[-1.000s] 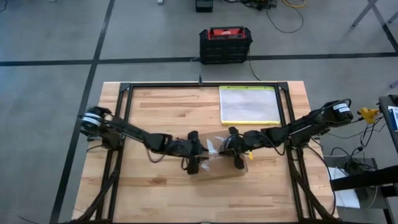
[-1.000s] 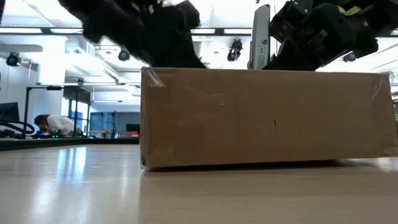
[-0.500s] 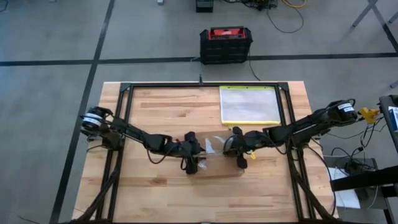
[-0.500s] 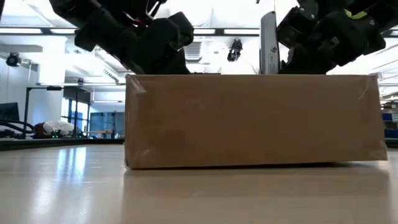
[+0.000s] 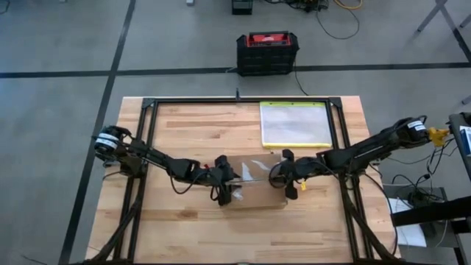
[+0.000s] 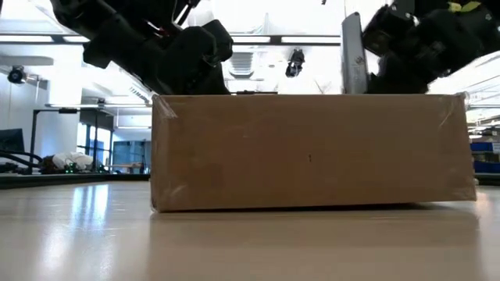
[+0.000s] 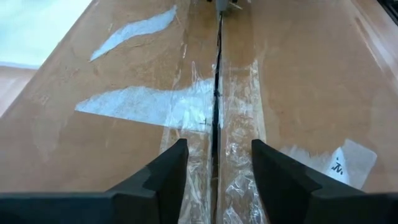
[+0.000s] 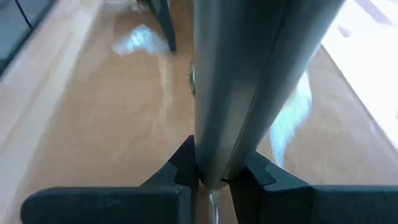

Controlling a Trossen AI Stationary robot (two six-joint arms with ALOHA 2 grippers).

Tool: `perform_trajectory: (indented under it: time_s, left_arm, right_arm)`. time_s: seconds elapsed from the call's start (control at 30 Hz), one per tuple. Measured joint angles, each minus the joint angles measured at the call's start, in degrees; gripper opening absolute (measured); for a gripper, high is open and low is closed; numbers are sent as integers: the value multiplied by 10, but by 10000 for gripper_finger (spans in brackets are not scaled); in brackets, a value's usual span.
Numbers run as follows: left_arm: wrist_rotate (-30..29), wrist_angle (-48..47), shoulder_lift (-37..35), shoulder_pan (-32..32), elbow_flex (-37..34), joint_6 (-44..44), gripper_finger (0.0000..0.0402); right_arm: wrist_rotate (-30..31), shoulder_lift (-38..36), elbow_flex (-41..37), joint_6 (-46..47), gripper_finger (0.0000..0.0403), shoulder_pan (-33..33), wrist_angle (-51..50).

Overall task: Unpack boxes
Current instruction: Open the brown box using the gray cutter

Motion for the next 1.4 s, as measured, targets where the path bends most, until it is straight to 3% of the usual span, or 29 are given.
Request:
perform_trajectory:
  time_s: [0.53,0.73,0.87,1.1,1.27,1.4]
  left_arm:
    - [-2,0,-2,-17,-4,-32,155]
    - [4,-4,-7,-20,-4,-47,147]
    - [9,-50,-21,-23,-7,-48,151]
    - [8,-113,-101,-28,-16,-71,154]
    - [-54,-232,-208,-32,-17,-68,146]
    - [-117,-317,-265,0,-19,-41,143]
  right_arm:
    - [-2,-119,-4,27,40,20,-123]
    - [-4,-139,-10,20,40,27,-106]
    - [-3,-142,-12,-19,40,26,-27]
    - [79,-112,-10,-10,40,27,82]
    - [84,-93,-13,99,40,43,-12]
    - [83,-62,-13,161,40,61,-46]
